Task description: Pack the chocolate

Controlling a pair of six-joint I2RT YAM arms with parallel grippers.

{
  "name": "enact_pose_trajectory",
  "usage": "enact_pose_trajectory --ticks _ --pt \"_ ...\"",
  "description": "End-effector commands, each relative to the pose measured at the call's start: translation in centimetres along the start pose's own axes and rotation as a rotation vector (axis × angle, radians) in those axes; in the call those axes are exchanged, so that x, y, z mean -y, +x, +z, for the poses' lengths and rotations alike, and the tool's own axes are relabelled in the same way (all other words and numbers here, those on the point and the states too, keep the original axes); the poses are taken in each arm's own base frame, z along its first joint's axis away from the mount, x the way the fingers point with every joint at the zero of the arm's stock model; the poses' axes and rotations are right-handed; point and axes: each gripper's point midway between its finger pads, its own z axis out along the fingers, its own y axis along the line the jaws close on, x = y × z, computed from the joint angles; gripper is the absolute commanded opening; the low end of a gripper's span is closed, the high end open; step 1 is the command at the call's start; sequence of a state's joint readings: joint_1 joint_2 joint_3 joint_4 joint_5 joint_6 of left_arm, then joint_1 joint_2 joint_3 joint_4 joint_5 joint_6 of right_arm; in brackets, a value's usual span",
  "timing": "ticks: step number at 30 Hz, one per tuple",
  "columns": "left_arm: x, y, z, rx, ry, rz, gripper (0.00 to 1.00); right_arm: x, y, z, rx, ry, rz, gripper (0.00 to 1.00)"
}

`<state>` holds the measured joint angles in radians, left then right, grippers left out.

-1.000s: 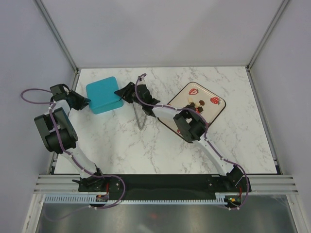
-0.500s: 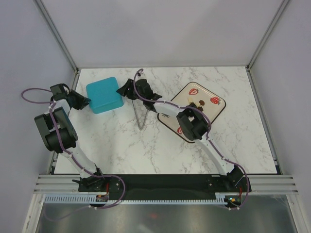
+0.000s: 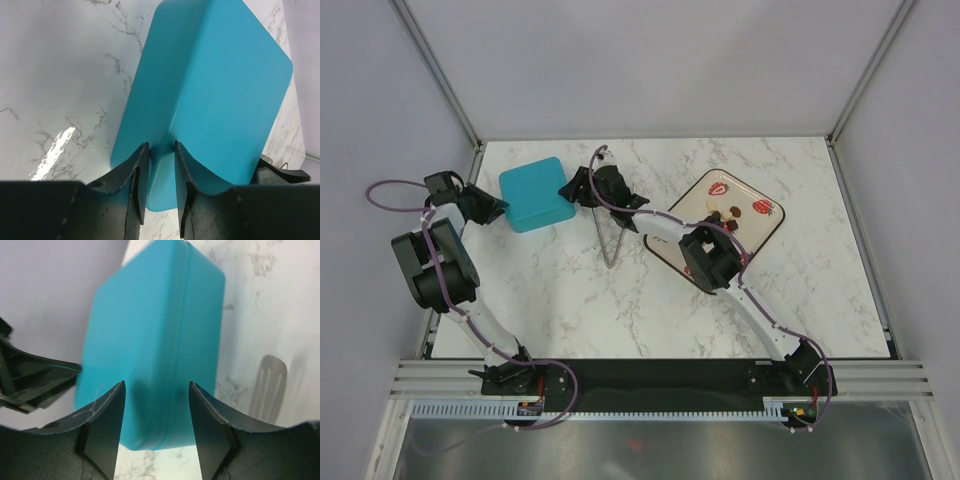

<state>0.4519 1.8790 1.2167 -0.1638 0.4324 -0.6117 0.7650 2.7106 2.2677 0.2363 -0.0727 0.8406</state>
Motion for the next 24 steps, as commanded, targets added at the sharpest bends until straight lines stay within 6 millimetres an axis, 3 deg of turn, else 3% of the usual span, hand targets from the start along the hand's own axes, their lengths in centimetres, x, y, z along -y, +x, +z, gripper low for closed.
enact_pose_trajectory --ticks 1,4,5,6,12,18,24 --pt "0.2 -0.1 0.8 -0.014 0.02 0.036 0.34 0.8 2.1 0.7 -0.027 0.024 -0.051 0.61" --pt "0.2 -0.2 0.9 -0.013 0.02 0.043 0.33 1.0 3.0 0.8 -0.044 0.025 -0.053 0.54" --pt "0.2 -0.2 0.9 -0.015 0.02 0.04 0.34 1.1 3.3 0.9 -0.049 0.025 -0.049 0.48" --pt "0.2 -0.2 1.0 -0.016 0.02 0.043 0.34 0.9 3.8 0.8 -0.061 0.018 -0.045 0.35" --pt "-0.4 0.1 1.3 -0.024 -0.004 0.046 0.33 0.6 6.3 0.6 -0.102 0.006 0.024 0.12" --pt "-1.5 0.3 1.1 -0.031 -0.062 0.036 0.33 0.9 9.6 0.0 -0.167 0.023 0.03 0.09" --pt "-1.8 0.3 0.7 -0.059 -0.104 0.057 0.33 -2.4 11.5 -2.6 -0.223 -0.007 -0.033 0.1"
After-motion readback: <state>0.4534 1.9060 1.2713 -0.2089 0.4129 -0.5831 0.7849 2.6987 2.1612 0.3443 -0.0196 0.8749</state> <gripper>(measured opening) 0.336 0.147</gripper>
